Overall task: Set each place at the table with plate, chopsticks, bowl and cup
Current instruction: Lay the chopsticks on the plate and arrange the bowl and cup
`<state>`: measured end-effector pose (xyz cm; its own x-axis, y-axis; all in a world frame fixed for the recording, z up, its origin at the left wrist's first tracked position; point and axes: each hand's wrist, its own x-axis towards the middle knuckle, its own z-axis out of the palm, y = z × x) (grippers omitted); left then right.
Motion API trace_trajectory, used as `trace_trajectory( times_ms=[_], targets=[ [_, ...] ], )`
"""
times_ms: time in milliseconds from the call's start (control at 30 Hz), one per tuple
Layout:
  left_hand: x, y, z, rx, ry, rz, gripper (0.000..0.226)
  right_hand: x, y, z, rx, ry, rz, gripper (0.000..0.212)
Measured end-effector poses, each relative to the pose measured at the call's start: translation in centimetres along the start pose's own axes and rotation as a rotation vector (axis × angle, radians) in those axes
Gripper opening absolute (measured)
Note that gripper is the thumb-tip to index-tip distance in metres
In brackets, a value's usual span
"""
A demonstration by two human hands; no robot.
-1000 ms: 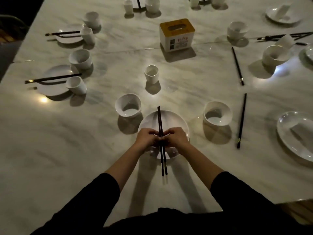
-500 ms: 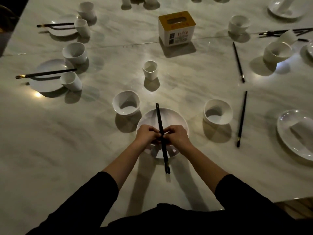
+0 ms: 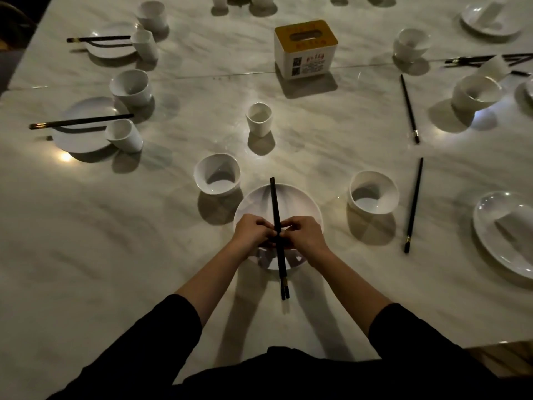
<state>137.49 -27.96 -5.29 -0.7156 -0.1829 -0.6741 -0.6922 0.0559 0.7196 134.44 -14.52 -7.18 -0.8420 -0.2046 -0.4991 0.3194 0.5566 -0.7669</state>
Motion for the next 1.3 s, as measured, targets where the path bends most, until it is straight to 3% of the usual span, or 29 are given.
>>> trace_trajectory(
  times_ms=[1300],
  targets=[
    [-0.89, 0.3, 0.28, 0.042, 0.02, 0.013, 0.021, -0.44, 0.15, -0.04, 0.002, -0.006, 0.016, 0.026]
  ],
)
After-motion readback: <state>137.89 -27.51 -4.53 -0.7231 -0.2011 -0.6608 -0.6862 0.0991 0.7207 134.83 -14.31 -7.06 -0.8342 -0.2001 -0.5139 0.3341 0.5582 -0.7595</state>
